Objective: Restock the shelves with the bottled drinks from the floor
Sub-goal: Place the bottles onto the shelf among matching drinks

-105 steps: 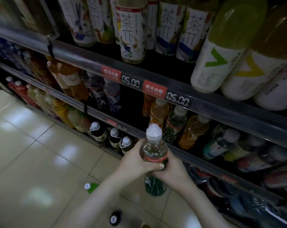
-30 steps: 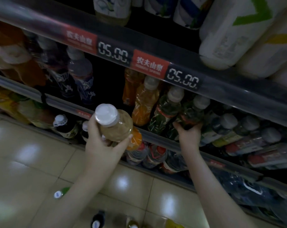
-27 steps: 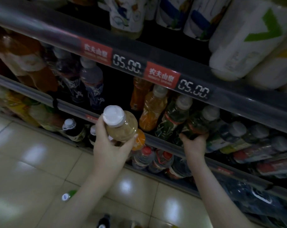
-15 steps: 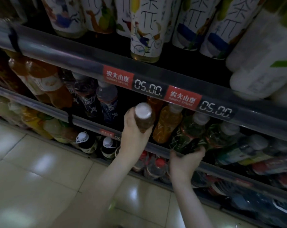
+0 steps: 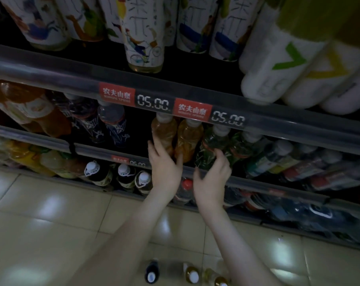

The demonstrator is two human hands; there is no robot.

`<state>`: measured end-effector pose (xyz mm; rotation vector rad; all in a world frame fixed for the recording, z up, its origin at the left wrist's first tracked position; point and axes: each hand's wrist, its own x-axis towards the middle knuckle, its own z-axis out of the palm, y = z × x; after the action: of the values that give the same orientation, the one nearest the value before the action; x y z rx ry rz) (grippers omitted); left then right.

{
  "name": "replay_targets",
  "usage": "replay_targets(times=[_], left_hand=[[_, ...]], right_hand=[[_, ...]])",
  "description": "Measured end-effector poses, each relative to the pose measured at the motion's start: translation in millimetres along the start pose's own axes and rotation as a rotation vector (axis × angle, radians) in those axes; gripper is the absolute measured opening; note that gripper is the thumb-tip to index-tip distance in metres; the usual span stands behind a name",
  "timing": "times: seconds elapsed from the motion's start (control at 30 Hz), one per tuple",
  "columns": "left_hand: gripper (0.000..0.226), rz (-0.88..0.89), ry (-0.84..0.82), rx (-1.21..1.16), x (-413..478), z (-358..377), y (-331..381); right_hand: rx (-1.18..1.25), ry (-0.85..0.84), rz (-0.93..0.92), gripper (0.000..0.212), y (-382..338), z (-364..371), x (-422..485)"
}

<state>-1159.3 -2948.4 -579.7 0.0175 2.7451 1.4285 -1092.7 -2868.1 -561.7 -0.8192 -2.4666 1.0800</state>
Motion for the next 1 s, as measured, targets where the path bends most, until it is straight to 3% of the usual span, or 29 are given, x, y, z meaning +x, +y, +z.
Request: replay_targets(times=[0.13,0.4,0.8,1.0], left_hand=[[0.071,0.006,-0.171,0.109,-52.2,-6.2,32.0],[0.044,0.235,-0.514,0.227,-164.9,9.4,171.1],[0.033,0.589,-0.699,0.112,-366.3,85.0,448.8],[0.040,0.788,-0.625,0.196,-409.7,125.3,538.6]], right_hand=[[-0.032,-0.102,-0.045,0.050,6.3,-56.1,-7.1],[-0.098,-0.111,-0.027,0.038,33.2,-241.3,-37.8],[-0.133,0.070,-0.080,0.030,91.4,-597.6,-94.7],[-0.150,0.188,-0.146,0.032,120.8,-718.2,-91.5]])
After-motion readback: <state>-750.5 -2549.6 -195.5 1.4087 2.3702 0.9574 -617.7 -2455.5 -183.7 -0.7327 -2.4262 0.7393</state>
